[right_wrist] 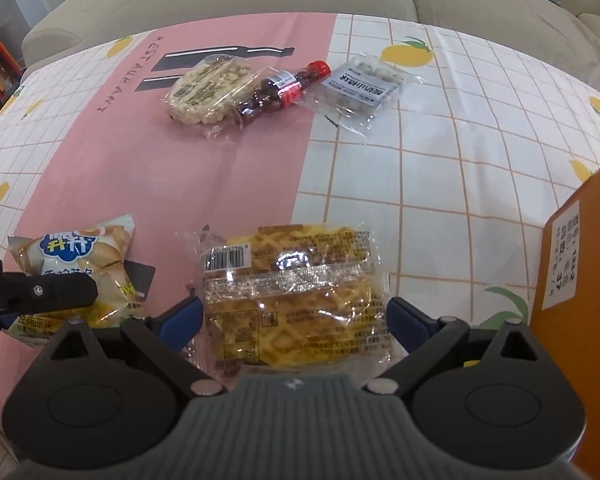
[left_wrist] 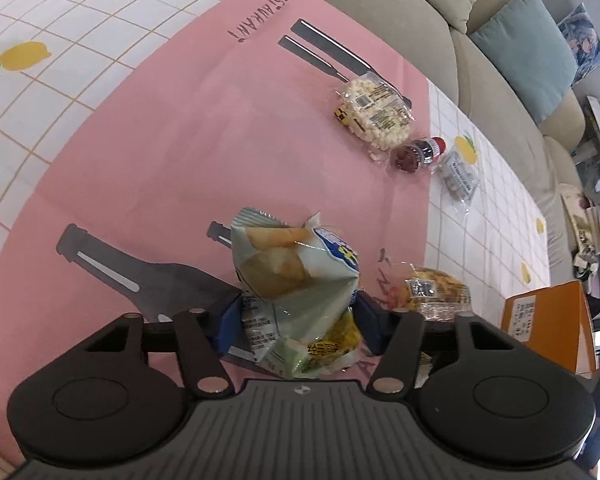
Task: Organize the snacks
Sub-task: 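Lift both bags and carry them toward the orange box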
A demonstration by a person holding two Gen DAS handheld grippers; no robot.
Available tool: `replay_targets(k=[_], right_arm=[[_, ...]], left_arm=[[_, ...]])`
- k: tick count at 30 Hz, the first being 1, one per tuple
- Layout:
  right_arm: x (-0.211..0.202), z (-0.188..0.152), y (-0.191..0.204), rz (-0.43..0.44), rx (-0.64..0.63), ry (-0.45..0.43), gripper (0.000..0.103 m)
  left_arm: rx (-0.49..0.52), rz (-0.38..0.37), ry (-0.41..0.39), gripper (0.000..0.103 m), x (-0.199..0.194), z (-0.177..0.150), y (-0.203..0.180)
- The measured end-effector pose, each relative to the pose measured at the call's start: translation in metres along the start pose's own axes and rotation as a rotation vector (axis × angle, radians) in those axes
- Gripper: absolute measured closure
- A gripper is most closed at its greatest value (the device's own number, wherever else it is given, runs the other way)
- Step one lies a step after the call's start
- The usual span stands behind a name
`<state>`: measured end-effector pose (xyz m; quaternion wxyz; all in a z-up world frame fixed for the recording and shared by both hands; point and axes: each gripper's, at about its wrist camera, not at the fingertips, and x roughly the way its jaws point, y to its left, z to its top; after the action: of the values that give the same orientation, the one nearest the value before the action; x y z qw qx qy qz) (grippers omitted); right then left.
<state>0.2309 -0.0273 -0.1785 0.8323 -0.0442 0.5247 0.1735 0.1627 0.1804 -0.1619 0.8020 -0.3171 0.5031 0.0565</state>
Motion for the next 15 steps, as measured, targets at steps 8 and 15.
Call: replay_targets(k=[8, 15], right_arm=[[-0.003, -0.013, 0.005, -0.015, 0.0, -0.04, 0.024], [-0.008, -0.012, 0.006, -0.009, -0.007, -0.044, 0.034]], left_arm=[[0.008, -0.013, -0.024, 0.058, -0.004, -0.003, -0.001], [-0.001, -0.023, -0.025, 0.06, -0.011, -0.004, -0.003]])
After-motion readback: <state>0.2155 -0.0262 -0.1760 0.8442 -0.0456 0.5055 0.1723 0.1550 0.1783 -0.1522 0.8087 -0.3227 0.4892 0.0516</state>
